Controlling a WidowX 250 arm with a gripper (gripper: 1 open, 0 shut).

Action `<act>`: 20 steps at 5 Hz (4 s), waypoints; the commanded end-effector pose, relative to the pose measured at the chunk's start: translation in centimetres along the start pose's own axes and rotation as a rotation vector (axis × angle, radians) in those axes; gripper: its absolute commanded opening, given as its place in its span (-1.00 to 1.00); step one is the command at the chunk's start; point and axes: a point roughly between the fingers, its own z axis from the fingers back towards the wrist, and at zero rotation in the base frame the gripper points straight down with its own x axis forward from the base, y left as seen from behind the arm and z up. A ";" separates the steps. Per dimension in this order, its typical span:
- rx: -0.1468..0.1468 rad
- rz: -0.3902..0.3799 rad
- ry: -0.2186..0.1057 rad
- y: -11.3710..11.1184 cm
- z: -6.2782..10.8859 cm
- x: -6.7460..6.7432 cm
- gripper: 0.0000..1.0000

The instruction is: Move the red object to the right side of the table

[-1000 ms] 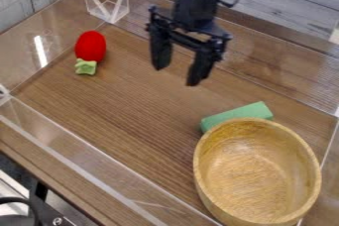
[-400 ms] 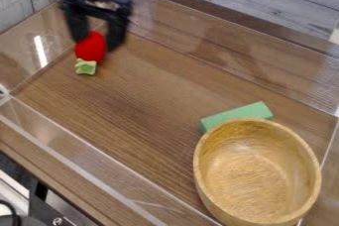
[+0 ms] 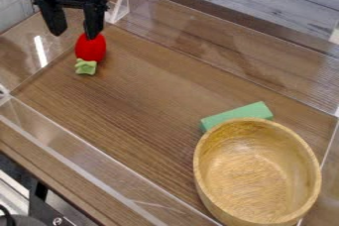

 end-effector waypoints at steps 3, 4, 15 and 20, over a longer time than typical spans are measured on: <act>0.011 0.229 -0.046 -0.3 -0.6 1.6 1.00; 0.013 0.274 -0.053 0.4 -2.2 2.8 1.00; -0.009 0.356 -0.021 2.3 -3.7 8.5 1.00; -0.048 0.339 0.001 -2.3 -5.3 7.6 1.00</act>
